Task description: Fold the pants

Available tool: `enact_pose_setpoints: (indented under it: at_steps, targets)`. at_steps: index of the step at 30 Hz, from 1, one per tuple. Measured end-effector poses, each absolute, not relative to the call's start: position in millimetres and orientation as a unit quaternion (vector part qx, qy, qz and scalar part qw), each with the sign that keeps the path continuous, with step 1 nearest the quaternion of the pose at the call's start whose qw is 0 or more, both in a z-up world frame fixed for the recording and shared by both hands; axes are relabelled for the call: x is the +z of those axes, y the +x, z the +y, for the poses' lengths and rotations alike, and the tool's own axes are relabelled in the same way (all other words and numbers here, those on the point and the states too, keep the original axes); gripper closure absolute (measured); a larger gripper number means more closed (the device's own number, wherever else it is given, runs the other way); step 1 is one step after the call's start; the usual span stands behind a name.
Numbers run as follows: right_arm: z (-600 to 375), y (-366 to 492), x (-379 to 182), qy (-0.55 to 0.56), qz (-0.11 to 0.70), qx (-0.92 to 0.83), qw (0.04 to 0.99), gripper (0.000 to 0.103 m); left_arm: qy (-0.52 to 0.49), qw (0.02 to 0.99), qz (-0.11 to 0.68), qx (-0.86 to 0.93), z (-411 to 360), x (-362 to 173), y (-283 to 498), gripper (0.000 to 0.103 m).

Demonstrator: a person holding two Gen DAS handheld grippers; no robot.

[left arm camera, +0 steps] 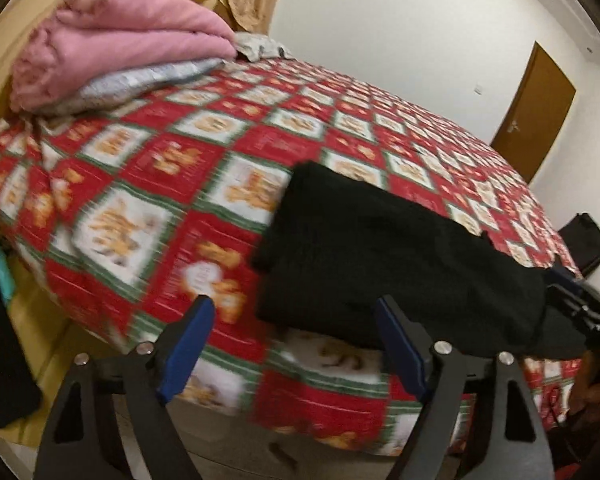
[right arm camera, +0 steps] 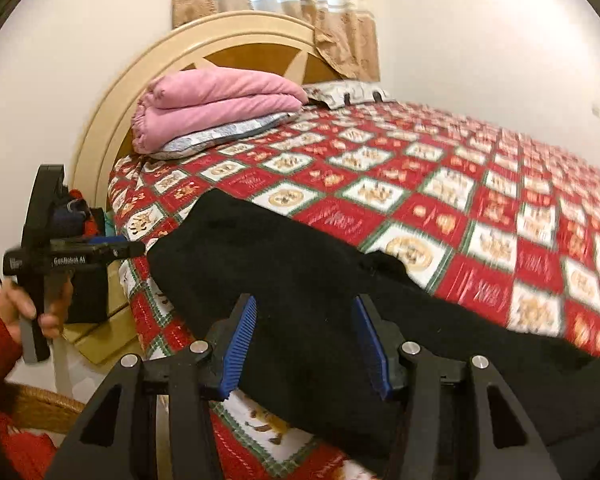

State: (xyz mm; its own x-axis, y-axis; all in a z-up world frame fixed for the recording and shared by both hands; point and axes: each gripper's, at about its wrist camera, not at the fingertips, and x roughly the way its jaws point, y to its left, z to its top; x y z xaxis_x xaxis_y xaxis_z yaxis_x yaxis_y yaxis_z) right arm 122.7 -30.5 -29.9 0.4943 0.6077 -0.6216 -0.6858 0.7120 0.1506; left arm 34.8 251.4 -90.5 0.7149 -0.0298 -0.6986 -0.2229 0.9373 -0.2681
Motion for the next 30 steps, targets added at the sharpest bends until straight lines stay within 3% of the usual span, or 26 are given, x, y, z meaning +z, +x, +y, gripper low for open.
enact_pose_setpoints:
  at_steps: [5, 14, 17, 22, 27, 30]
  targets:
    - [-43.1, 120.3, -40.9, -0.018, 0.365, 0.372, 0.853, 0.051, -0.184, 0.905, 0.377, 0.072, 249.0, -107.4, 51.6, 0.024]
    - [-49.8, 122.0, -45.4, -0.006, 0.373, 0.363, 0.854, 0.051, -0.199, 0.900, 0.382, 0.064, 252.5, -116.6, 61.6, 0.050]
    - [-49.9, 123.1, -46.9, -0.009, 0.375, 0.355, 0.856, 0.051, -0.200, 0.903, 0.378, 0.037, 248.4, -109.1, 62.4, 0.083]
    - [-56.0, 133.7, -50.7, 0.008, 0.385, 0.341, 0.857, 0.051, -0.104, 0.928, 0.354, 0.049, 229.4, -77.1, 71.1, 0.086]
    - [-56.9, 143.8, -58.4, 0.017, 0.397, 0.328, 0.857, 0.051, -0.088, 0.950, 0.297, 0.042, 239.3, -41.4, 75.3, 0.086]
    - [-55.6, 147.5, -61.7, 0.031, 0.405, 0.331, 0.852, 0.051, -0.072, 0.946, 0.313, 0.044, 250.1, -47.9, 89.2, 0.085]
